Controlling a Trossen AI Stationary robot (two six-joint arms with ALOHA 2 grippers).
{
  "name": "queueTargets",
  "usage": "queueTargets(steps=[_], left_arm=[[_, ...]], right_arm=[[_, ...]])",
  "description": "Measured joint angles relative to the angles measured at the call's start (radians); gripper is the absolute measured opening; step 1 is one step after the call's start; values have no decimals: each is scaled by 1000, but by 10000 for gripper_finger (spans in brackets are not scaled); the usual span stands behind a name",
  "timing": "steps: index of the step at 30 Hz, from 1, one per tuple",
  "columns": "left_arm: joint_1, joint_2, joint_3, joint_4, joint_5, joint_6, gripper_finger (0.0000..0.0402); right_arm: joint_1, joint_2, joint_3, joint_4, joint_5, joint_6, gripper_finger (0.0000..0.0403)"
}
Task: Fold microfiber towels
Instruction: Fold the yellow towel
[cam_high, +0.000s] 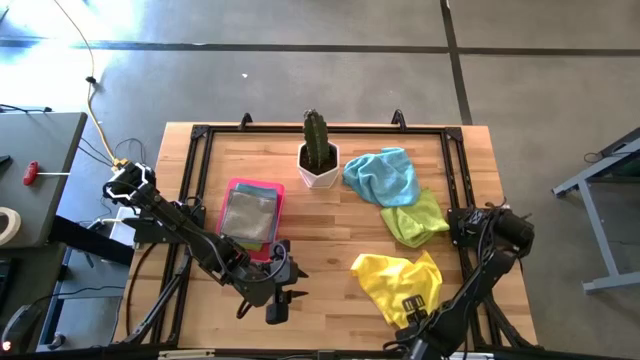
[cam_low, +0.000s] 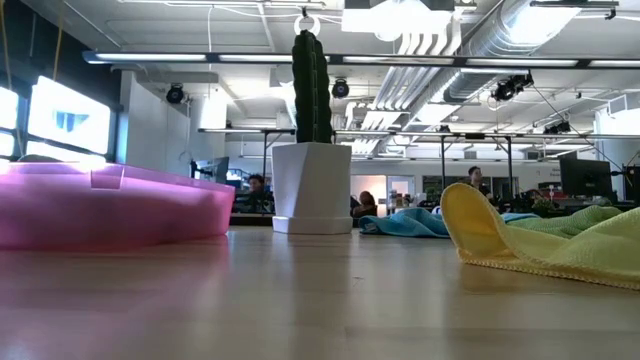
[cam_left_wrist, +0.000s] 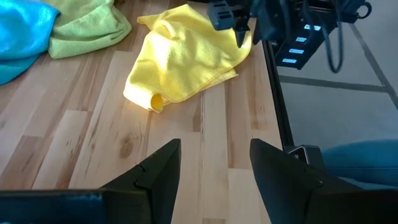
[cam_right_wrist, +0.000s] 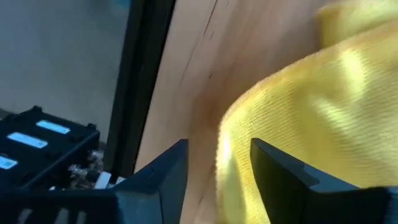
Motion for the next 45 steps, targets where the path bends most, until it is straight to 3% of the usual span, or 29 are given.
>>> queueTargets(steps=[3, 9, 13, 18, 29, 33, 41, 45], left_arm=[[0, 0, 0, 0, 0, 2, 184], [0, 0, 0, 0, 0, 2, 184], [0, 0, 0, 0, -4, 53, 184], [0, 2, 0, 21, -15, 206, 184], [8, 143, 0, 281, -58, 533, 184], [23, 245, 0, 471, -71, 635, 184], [68, 409, 2, 1025, -72, 831, 184], [108, 458, 5, 1101, 62, 838, 184]], right_arm=[[0, 9, 0, -3, -32, 38, 128], [0, 7, 11, -29, -42, 164, 12], [-10, 7, 63, -139, -43, 344, 26], [-19, 7, 201, -310, -9, 365, 5], [-75, 5, 547, -707, 131, 578, 1], [-100, 4, 624, -718, 154, 616, 1], [-160, -2, 649, -721, 159, 574, 0], [-180, -8, 649, -721, 159, 536, 0]])
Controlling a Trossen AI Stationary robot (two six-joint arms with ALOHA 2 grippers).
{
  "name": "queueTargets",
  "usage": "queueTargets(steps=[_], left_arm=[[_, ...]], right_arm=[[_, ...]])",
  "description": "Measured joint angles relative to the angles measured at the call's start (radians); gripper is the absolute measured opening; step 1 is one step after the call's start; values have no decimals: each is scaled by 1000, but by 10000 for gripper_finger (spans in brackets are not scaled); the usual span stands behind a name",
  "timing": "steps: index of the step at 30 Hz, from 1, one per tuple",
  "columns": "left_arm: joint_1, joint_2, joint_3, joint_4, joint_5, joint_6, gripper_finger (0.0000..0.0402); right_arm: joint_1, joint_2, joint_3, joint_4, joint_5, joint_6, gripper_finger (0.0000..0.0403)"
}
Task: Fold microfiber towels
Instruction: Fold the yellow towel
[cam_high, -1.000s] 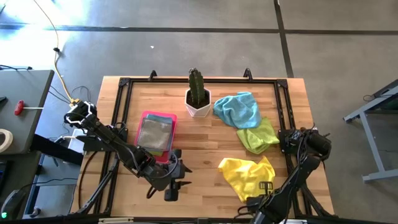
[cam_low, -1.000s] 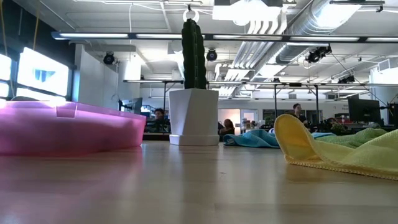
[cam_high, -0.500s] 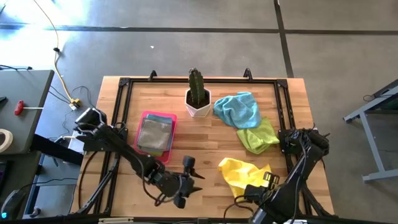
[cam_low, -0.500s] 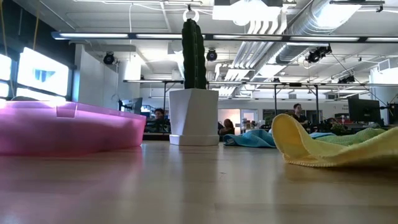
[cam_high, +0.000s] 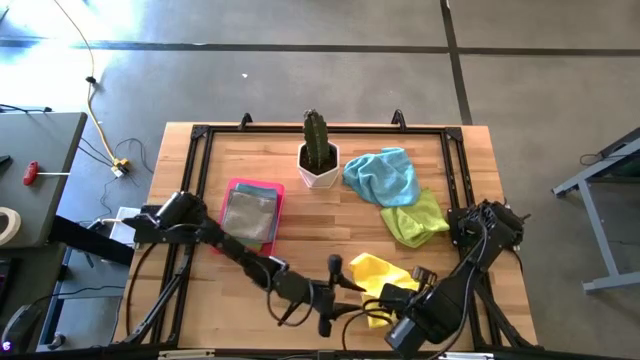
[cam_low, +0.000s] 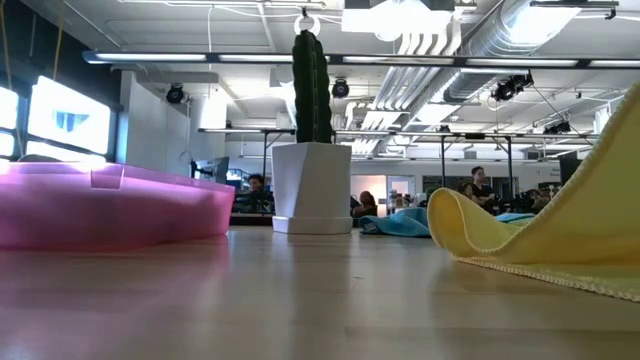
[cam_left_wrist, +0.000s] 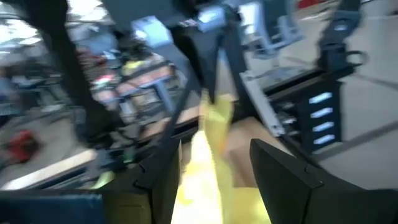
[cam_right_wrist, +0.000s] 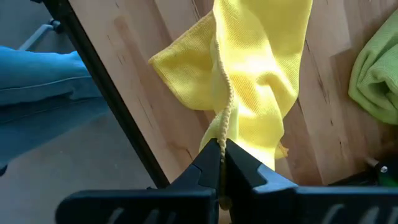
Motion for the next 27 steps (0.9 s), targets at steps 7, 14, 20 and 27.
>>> queueTargets(steps=[7, 14, 20, 27], left_arm=[[61, 81, 70, 0, 157, -85, 184], [103, 138, 131, -3, 156, -107, 184], [131, 141, 133, -55, 177, -170, 184], [141, 141, 132, -252, 226, -211, 184]], right_arm=[[-32, -26, 0, 0, 8, -48, 0], [-34, -68, 0, 2, 45, -44, 0], [-29, -114, 0, 8, 55, -47, 0], [-16, -198, 0, 13, 96, -47, 0]])
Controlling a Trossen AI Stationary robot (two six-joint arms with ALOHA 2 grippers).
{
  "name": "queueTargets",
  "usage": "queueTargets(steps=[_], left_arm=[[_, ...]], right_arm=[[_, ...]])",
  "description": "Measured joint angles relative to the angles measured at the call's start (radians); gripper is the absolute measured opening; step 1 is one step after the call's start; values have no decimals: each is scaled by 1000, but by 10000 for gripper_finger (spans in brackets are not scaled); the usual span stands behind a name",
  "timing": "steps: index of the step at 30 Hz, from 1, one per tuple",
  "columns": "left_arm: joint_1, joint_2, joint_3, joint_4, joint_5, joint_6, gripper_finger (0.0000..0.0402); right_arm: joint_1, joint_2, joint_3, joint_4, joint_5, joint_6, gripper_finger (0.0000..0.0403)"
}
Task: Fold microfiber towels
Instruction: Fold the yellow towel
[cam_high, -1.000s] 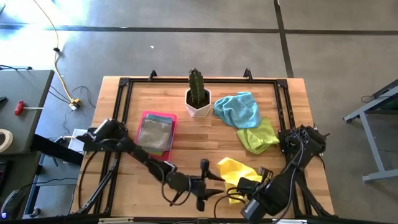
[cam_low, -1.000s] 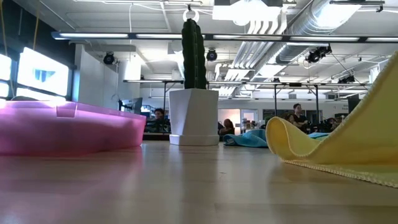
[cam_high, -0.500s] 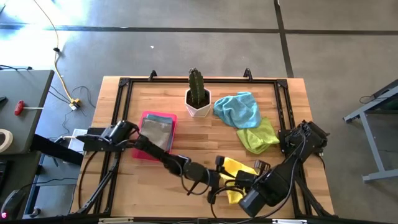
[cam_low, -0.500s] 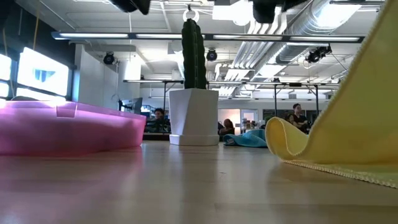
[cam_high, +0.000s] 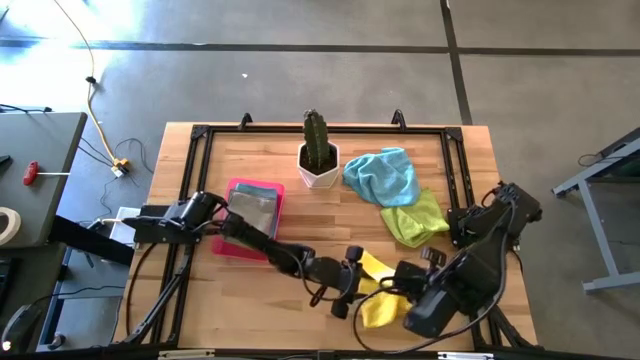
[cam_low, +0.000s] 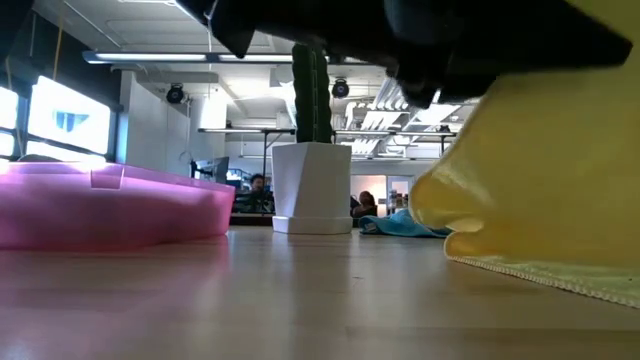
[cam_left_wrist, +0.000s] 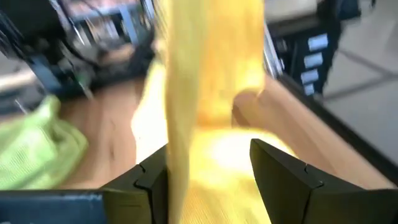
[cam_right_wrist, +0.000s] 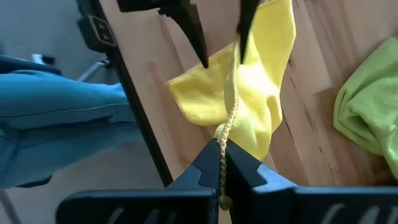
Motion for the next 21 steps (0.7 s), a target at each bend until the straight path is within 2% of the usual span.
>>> queueTargets(steps=[6, 9, 14, 18, 21], left_arm=[[-4, 0, 0, -139, -4, 2, 184], [-2, 0, 0, -177, -12, -4, 184], [-2, 0, 0, -200, -145, -24, 183], [-2, 0, 0, -245, -253, -27, 177], [-2, 0, 0, -302, -299, -57, 157]], right_arm=[[24, -69, 0, 0, 1, -28, 0], [40, -101, 0, 1, 53, -23, 0], [56, -133, 0, 24, 126, -44, 0], [66, -145, 0, 31, 133, -71, 0], [69, -146, 0, 31, 132, -91, 0]])
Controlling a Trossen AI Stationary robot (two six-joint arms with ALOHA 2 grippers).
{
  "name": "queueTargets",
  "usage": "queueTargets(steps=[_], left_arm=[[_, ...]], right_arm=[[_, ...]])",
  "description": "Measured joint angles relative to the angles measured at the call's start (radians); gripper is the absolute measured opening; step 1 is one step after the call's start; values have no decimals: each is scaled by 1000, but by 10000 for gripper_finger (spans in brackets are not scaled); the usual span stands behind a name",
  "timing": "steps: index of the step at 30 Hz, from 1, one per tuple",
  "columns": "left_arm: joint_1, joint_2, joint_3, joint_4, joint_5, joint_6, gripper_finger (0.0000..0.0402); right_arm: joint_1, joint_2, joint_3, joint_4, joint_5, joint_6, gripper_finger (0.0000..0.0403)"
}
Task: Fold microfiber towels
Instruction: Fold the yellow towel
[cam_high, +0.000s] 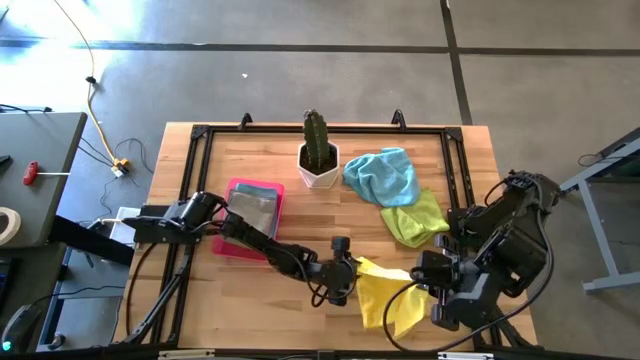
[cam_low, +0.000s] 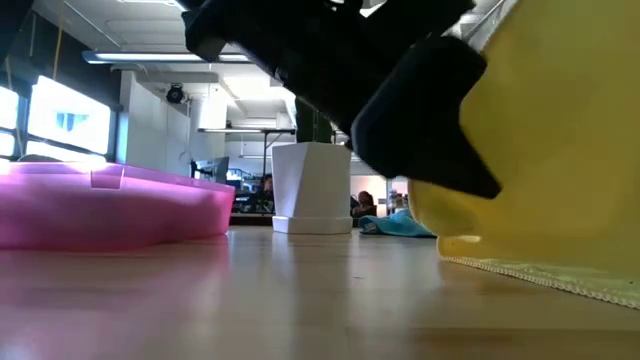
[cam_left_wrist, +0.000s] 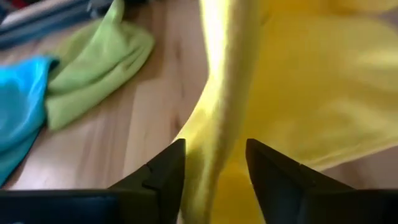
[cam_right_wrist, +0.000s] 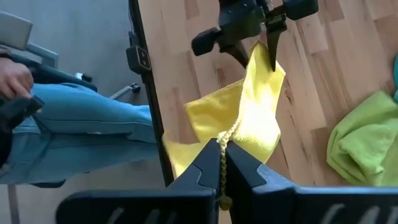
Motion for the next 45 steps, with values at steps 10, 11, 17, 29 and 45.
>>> queueTargets(steps=[10, 11, 17, 29, 45], left_arm=[[-1, -1, 0, -111, -65, -94, 30], [-5, -6, -1, -131, -65, -102, 16], [-48, -93, -1, -349, -129, -170, 8], [-164, -449, 0, -909, -319, -316, 1], [-132, -619, 0, -1215, -534, -296, 1]], right_arm=[[4, 0, 0, -2, 21, -47, 0], [4, 0, 0, -6, 34, -54, 0], [4, 22, -1, -44, 100, -95, 0], [4, 86, -3, -43, 223, -250, 0], [-84, 79, -3, -43, 438, -439, 0]])
